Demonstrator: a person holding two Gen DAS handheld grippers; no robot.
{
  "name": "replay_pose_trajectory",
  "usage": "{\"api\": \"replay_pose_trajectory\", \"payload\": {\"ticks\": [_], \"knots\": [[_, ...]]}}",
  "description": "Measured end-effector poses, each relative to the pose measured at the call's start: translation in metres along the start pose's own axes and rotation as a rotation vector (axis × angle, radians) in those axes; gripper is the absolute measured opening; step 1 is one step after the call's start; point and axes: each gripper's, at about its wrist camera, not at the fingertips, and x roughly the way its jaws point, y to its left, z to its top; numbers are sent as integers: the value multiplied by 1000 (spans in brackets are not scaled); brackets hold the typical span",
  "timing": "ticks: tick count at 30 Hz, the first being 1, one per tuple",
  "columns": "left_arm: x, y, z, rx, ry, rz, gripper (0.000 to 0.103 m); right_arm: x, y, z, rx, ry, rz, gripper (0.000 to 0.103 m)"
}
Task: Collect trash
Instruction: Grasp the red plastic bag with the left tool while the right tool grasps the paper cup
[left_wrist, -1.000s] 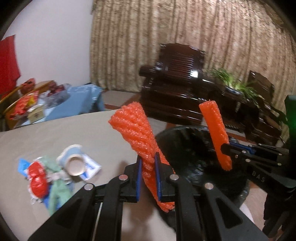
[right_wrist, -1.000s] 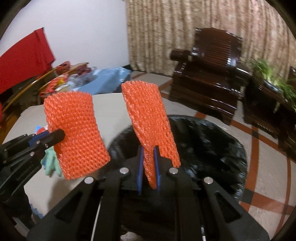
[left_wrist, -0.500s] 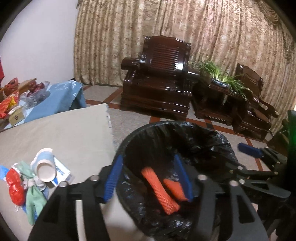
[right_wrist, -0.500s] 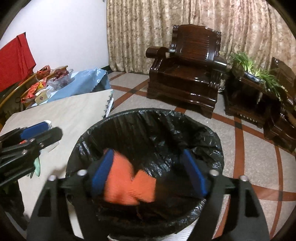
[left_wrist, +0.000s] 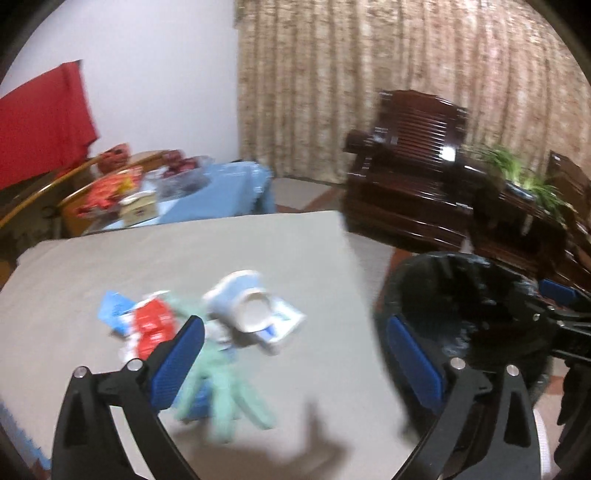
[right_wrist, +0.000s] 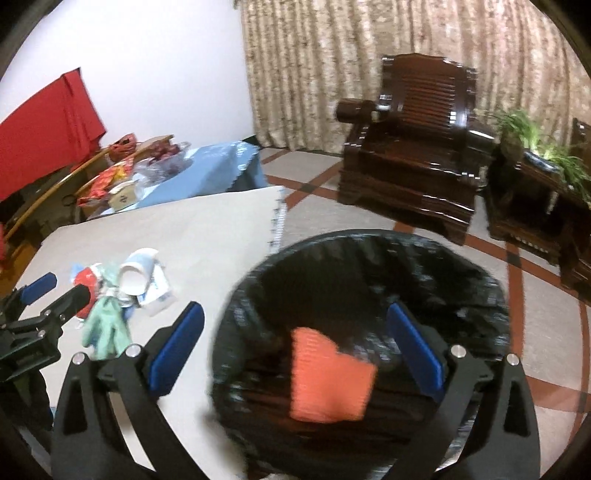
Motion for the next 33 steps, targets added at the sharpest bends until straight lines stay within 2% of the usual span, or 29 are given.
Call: {"api": "replay_pose_trajectory", "payload": {"ticks": [9,17,20,23,26,28,33], "knots": [[-5,76,-16,-90,5,160,96,27,66,10,-87,9,90,97],[18,105,-21,-133,19,215,93,47,97,16,-135,6,122,97],[32,109,-22,-132,35,213,87,54,105,18,-144,10,126,97],[49,113,-23,-134,57,212,78,61,113,19,-163,13,128,97],[65,115,-25,-138,85,196,59,69,120,21,-177,18,133,97],[72,116,-27,-140,102,175,32,74,125,22,-185,20,141,97],[65,123,-27,-168,75,133,14,85,139,24,-203,19,164,97]]}}
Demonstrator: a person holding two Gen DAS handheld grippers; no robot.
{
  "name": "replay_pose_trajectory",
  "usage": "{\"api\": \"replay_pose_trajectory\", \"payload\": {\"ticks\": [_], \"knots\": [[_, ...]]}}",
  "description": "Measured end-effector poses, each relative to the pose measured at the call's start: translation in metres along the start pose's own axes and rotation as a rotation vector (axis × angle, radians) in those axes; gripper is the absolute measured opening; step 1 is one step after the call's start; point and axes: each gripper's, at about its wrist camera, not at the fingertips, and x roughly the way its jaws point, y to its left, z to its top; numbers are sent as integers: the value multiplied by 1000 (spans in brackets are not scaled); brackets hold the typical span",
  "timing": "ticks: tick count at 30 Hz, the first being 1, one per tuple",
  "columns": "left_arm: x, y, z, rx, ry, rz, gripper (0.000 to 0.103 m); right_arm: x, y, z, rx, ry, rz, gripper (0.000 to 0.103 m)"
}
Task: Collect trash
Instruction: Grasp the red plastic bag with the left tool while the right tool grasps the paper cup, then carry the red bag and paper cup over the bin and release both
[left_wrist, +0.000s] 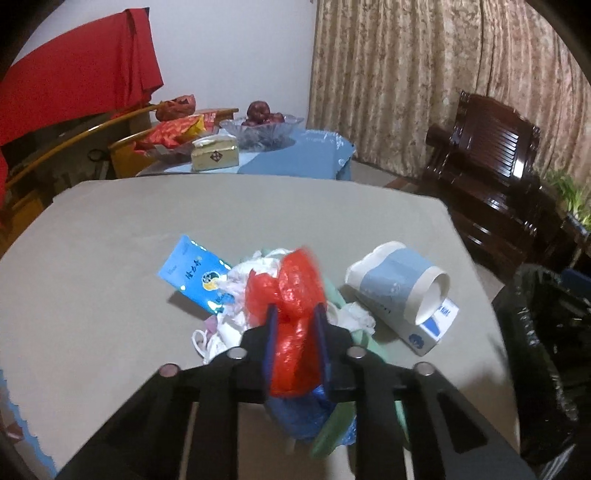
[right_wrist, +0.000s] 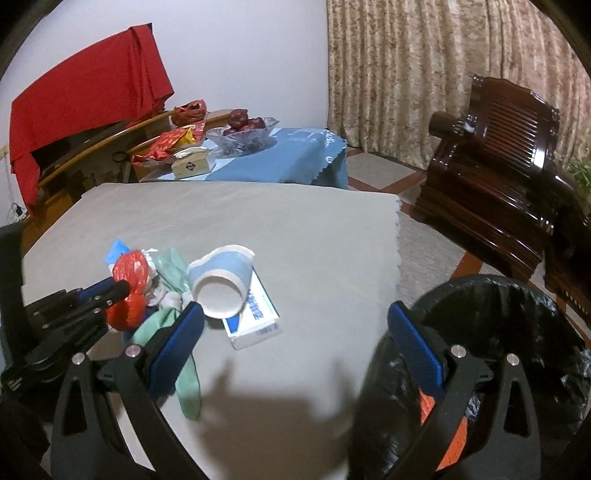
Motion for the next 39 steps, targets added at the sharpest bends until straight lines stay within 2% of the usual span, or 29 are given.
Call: {"api": "replay_pose_trajectory", "payload": {"ticks": [8,11,18,23,24,25,28,32,34,39], "knots": [[-24,17,9,-35,-53,-7,11,35,28,13,-22,-2,59,97],[-23,20,12,-41,-54,-3,7,53,39,12,-32,16,67,97],[-14,31,13,-49,-36,9,7,90,61,7,-67,67,77,95],[-9,32,7,-56,-6,-16,8,107,68,3,-89,112,89,78],[-9,33,5,-59,-4,-19,11,109,68,2,-90,119,95,74],[-8,33,3,-62,1,-23,18,111,67,1,-89,133,114,60],[-4,35,1,-71,13,-24,33,110,63,-2,-75,134,152,54],[-1,31,-2,-63,16,-33,48,101,59,-2,-74,114,146,52],[-1,26,-3,-49,13,-34,58,97,55,-2,-58,108,142,52],[4,17,-8,-20,23,-38,63,86,44,2,-17,85,142,51]]}}
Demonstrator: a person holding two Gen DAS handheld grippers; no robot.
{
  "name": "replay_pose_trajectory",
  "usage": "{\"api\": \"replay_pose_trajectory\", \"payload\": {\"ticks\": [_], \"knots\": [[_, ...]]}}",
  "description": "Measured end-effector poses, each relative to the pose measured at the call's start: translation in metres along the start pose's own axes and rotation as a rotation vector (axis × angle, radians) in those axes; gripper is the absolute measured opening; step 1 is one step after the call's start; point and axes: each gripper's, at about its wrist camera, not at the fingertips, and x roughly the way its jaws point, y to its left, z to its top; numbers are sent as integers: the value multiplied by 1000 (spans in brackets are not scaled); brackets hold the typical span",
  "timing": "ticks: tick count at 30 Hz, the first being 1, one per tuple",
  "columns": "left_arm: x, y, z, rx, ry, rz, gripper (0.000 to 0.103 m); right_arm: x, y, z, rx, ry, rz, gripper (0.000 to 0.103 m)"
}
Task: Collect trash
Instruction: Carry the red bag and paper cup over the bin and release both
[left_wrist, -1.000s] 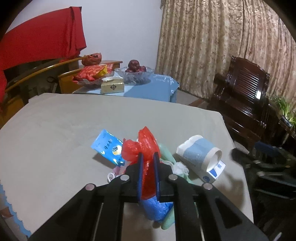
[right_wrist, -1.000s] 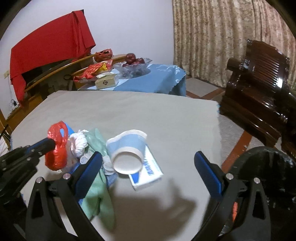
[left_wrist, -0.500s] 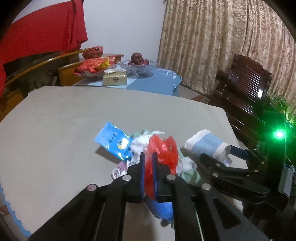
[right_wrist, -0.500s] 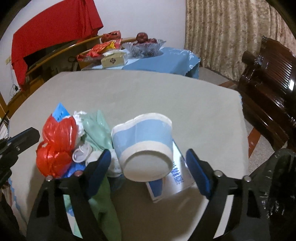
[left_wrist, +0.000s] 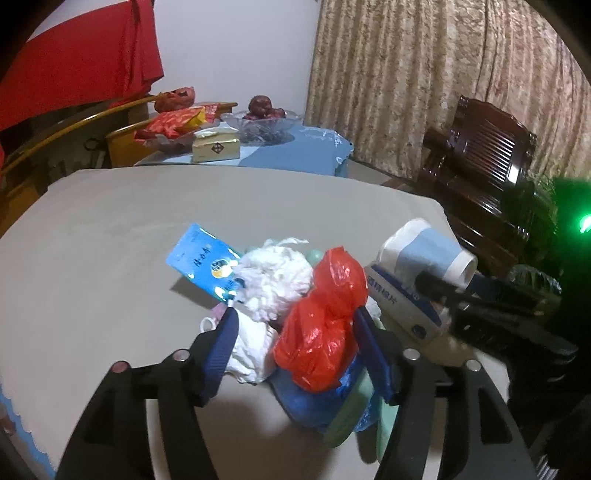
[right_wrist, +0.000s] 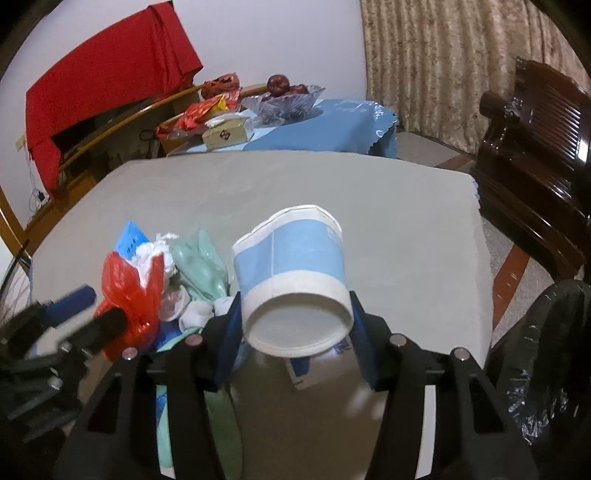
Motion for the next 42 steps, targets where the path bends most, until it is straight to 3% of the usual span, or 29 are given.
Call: {"api": "replay_pose_trajectory", "payload": {"ticks": [2,4,5,10,26,42], "knots": [[5,-1,-2,7,14,-3,62,-5,-3,1,2,-5,-6,51],[9,-5,-6,12,29,-17,42,-9,-5,0,0,-6,-16,51],[11,-7,-6,15,37,-25,38,-11,-6,-1,1,-5,-19,51],[4,-11,-9,13,21,-31,32,-21,-10,-6,10,-6,-24,52],[-64,-25,27,8,-92,-10,31,-98,-14,1,41,-116,-13,52],[-93,-89,40,75,-117,-127,31,-177,-50,-14,78,-180,-90,52]]}}
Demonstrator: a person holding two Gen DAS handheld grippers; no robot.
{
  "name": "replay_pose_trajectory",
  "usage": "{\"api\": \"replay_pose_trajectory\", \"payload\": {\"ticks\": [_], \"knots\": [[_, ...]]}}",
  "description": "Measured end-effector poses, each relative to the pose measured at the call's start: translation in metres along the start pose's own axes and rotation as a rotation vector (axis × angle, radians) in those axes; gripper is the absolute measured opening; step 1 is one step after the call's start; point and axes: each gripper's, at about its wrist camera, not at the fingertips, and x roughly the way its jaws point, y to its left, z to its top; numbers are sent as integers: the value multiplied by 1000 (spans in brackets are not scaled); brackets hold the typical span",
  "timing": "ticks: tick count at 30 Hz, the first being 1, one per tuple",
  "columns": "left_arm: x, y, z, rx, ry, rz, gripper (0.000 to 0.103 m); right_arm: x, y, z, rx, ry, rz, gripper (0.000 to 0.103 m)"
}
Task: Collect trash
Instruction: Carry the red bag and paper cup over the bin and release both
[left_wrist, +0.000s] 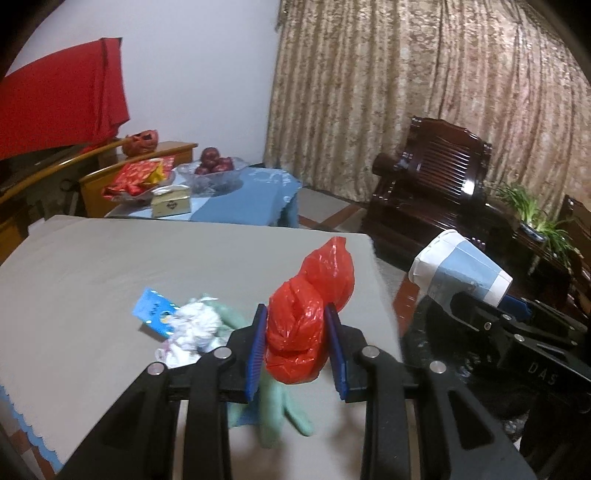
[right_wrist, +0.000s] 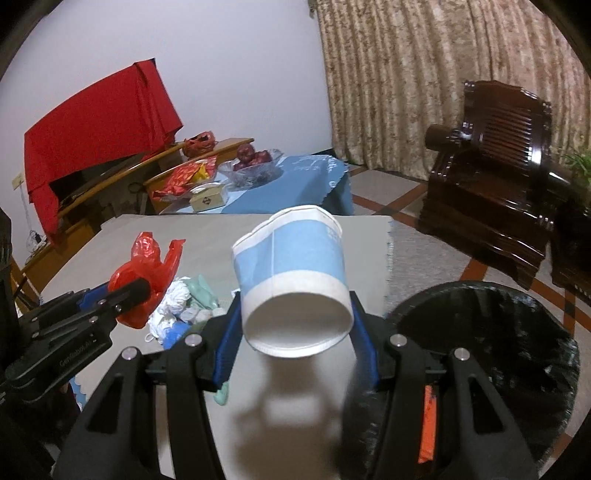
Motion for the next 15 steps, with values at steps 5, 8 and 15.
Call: {"api": "replay_pose_trajectory", "payload": {"ticks": [5,8,15], "knots": [[0,-24,0,30,-3,-45,31,-17,-21,-9,26,-5,-48,52],[2,-37,1,48,-4,-70,31,-25,-35,-14,45,-8,-80,52],[12,-75,-2,94,7,-136,31,-47,-68,-27,87,-14,-171,52]]}}
